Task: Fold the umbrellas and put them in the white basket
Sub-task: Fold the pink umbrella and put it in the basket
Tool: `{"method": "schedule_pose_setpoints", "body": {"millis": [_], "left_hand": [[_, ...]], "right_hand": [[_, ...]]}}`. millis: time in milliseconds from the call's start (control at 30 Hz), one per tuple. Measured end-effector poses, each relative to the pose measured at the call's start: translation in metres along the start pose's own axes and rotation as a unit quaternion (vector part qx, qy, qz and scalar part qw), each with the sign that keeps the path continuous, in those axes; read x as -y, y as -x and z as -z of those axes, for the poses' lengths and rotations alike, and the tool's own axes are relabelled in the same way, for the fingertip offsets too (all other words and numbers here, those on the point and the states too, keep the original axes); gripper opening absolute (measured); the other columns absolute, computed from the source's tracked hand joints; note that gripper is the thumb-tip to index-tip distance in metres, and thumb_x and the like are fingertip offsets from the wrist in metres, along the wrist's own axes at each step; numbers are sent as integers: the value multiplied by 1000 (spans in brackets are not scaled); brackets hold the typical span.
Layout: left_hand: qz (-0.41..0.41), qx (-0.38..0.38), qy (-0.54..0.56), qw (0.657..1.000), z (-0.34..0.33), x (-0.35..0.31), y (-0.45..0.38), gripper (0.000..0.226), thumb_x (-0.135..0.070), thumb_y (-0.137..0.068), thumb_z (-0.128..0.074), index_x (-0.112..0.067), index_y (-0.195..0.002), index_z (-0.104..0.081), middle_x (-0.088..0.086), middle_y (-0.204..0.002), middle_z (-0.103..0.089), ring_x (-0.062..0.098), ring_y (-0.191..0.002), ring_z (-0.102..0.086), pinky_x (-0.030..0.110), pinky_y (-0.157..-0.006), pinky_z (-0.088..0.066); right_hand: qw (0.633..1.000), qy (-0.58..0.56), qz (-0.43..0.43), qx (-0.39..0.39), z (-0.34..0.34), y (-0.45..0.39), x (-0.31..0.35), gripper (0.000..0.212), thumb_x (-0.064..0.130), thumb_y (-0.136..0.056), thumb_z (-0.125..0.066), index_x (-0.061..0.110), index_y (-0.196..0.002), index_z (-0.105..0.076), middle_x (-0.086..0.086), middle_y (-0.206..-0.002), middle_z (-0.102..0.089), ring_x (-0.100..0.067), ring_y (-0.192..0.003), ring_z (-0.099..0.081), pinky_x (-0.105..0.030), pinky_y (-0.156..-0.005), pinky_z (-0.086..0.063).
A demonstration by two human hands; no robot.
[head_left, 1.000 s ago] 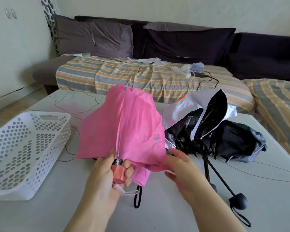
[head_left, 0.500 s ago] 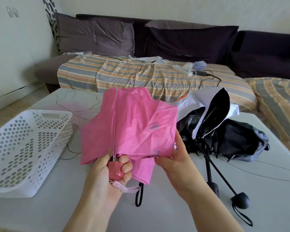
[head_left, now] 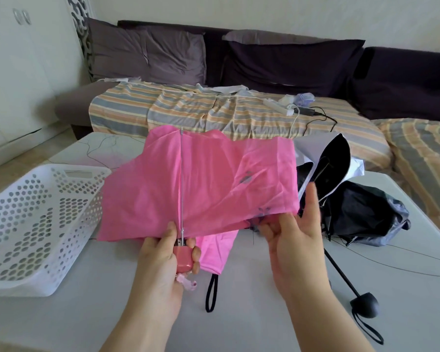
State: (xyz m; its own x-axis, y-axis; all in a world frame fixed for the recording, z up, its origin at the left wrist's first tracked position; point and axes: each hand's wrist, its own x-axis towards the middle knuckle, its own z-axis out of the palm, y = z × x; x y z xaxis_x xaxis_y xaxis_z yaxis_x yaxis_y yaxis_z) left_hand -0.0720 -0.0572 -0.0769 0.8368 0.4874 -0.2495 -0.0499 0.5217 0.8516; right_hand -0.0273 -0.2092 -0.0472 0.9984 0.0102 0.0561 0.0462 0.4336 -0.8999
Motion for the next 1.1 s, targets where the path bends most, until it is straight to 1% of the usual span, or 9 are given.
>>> {"method": "schedule_pose_setpoints", "body": {"millis": [100,267,367,567,633,767,867,967,1100], "left_hand": [[-18,-14,5,1000,0,0,1,20,-21,-99,-42,-8,-85,-41,6,-49,-49,16,-31,-44,20,-30,-35],[-28,-31,-26,999,-4,2,5,20,-23,-99,-43,-7,-88,-45,2,-46,-52,14,-31,-45,16,-33,-29],[-33,-34,-40,998,-7,3,9,21,-26,-97,-46,-9,-86,-48,0,-46,-54,14,-34,-47,21,-41,-29],[-38,-35,-33,998,-11,3,16,20,-18,-97,-47,-3,-85,-51,2,-43,-55,12,-30,-47,19,-28,-34],[-47,-39,-33,998,-11,1,13,21,-16,-98,-45,-2,-83,-49,2,-42,-53,13,-29,-45,19,-28,-32],[-60,-32,-44,997,-9,1,11,23,-16,-98,-44,1,-82,-49,5,-40,-51,14,-24,-41,18,-25,-28],[-52,-16,-53,997,-10,6,13,22,-16,-97,-46,2,-84,-50,7,-41,-50,15,-26,-43,19,-25,-28],[-54,-16,-66,996,-10,11,12,19,-14,-96,-47,2,-85,-48,9,-43,-50,19,-28,-44,20,-27,-32],[-57,-10,-113,992,-9,16,7,23,-15,-96,-47,4,-84,-50,16,-44,-51,19,-27,-42,20,-29,-32]], "right_hand": [[996,45,-72,35,-3,3,-2,15,11,-99,-45,9,-103,-60,-9,-80,-68,-19,-75,-69,-31,-77,-59],[1000,9,14,11,-4,0,10,23,3,-98,-46,12,-108,-64,1,-74,-71,-10,-67,-69,-22,-64,-56],[997,70,-27,37,-6,-3,7,24,-5,-92,-54,16,-97,-65,0,-71,-70,-10,-63,-67,-25,-64,-57],[999,-29,34,-4,-10,0,9,45,-17,-85,-30,14,-78,-62,-7,-63,-54,-19,-57,-49,-30,-53,-49],[994,-73,8,78,-11,6,6,23,1,-86,-47,14,-96,-63,-6,-79,-64,-20,-70,-59,-33,-70,-54],[949,46,-54,306,-16,17,-10,46,13,-80,-67,17,-124,-51,-11,-118,-64,-26,-114,-61,-37,-95,-49],[977,110,-66,168,-27,18,-19,52,42,-74,-78,11,-112,-63,-4,-104,-73,-19,-100,-68,-37,-93,-51],[991,119,-61,8,-30,19,-19,43,65,-73,-55,33,-101,-62,9,-114,-69,-7,-107,-63,-30,-96,-49],[994,68,-85,15,-33,29,-10,59,83,-60,-51,41,-102,-55,14,-122,-64,1,-109,-61,-34,-106,-43]]}}
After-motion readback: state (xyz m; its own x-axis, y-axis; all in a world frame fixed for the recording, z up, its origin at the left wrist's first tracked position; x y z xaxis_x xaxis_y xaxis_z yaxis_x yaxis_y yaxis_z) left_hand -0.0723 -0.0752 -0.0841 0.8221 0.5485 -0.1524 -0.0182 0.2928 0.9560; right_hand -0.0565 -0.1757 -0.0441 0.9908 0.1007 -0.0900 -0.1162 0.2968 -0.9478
